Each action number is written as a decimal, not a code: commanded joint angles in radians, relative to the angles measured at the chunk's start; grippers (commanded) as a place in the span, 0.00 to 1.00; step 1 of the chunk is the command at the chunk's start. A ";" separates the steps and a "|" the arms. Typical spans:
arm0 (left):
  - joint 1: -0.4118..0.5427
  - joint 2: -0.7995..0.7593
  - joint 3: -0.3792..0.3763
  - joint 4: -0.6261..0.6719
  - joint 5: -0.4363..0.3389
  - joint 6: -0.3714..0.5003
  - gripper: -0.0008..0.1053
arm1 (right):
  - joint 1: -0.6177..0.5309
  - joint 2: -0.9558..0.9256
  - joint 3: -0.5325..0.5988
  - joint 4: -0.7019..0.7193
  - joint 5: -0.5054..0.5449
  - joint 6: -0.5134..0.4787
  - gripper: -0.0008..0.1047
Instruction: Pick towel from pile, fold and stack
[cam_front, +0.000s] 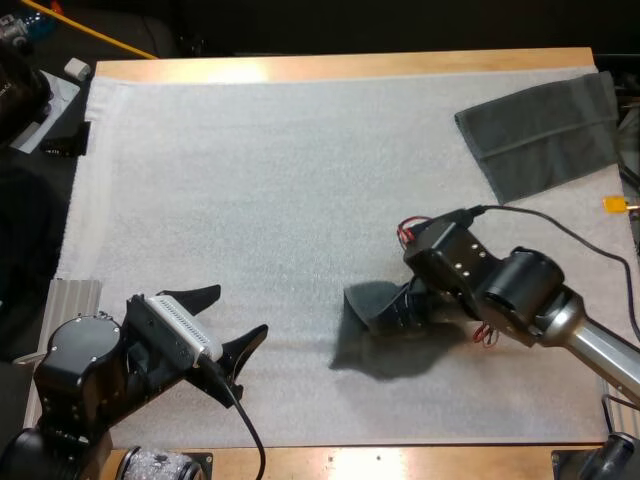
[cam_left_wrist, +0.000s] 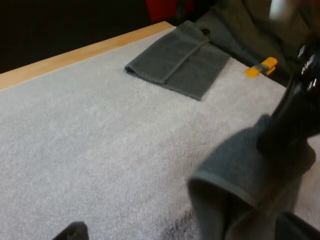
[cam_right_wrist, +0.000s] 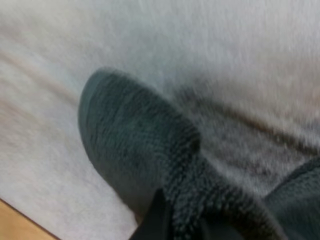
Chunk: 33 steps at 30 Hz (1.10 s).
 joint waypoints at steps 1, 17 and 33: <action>-0.006 0.003 -0.008 -0.004 0.006 -0.007 0.68 | 0.020 0.014 0.044 -0.004 0.029 0.026 0.01; -0.008 0.005 -0.009 -0.014 0.008 -0.009 0.67 | -0.036 0.296 -0.014 -0.355 0.087 0.030 0.66; -0.004 0.002 -0.007 0.004 0.009 -0.004 0.67 | -0.039 0.231 -0.022 -0.078 0.116 -0.045 0.61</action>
